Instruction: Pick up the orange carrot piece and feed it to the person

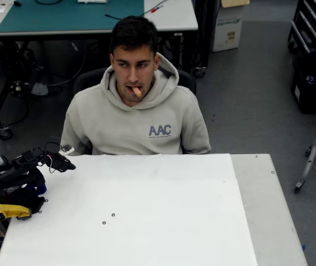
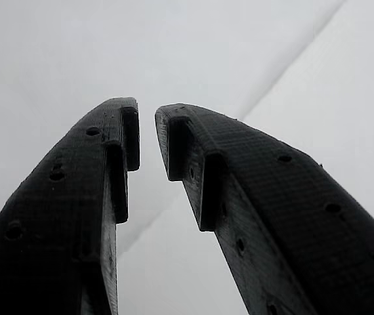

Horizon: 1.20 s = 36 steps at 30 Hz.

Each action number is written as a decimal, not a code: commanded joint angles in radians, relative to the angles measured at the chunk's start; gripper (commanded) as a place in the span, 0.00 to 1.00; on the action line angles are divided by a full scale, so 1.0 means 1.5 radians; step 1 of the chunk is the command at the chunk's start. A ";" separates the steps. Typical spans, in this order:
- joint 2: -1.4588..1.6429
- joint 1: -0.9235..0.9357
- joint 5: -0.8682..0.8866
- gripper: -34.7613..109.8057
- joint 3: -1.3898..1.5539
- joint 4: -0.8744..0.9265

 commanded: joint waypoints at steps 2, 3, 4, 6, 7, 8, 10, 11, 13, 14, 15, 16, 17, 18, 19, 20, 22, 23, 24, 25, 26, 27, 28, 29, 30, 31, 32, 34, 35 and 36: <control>0.067 0.004 -0.007 0.24 -0.006 0.035; 0.085 0.004 -0.007 0.24 -0.006 0.037; 0.102 0.004 -0.006 0.24 -0.006 0.038; 0.122 0.004 -0.006 0.23 -0.006 0.038; 0.132 0.004 -0.006 0.23 -0.006 0.038; 0.139 0.004 -0.006 0.23 -0.006 0.038; 0.147 0.004 -0.006 0.23 -0.006 0.038; 0.147 0.004 -0.006 0.23 -0.006 0.038; 0.147 0.004 -0.006 0.23 -0.006 0.038; 0.147 0.004 -0.006 0.23 -0.006 0.038; 0.147 0.004 -0.006 0.23 -0.006 0.038; 0.147 0.004 -0.006 0.23 -0.006 0.038; 0.147 0.004 -0.006 0.23 -0.006 0.038; 0.147 0.004 -0.006 0.23 -0.006 0.038; 0.147 0.004 -0.006 0.23 -0.006 0.038; 0.147 0.004 -0.006 0.23 -0.006 0.038; 0.147 0.004 -0.006 0.23 -0.006 0.038; 0.147 0.004 -0.006 0.23 -0.006 0.038; 0.147 0.005 -0.005 0.23 -0.006 0.038; 0.147 0.005 -0.005 0.23 -0.006 0.038; 0.147 0.005 -0.005 0.23 -0.006 0.038; 0.147 0.005 -0.005 0.23 -0.006 0.038; 0.147 0.005 -0.005 0.23 -0.006 0.038; 0.147 0.005 -0.004 0.23 -0.006 0.038; 0.147 0.005 -0.004 0.23 -0.006 0.038; 0.147 0.005 -0.002 0.23 -0.006 0.038; 0.147 0.005 -0.001 0.23 -0.006 0.038; 0.147 0.005 0.000 0.23 -0.006 0.038; 0.147 0.005 0.000 0.23 -0.006 0.038; 0.147 0.005 0.000 0.23 -0.006 0.038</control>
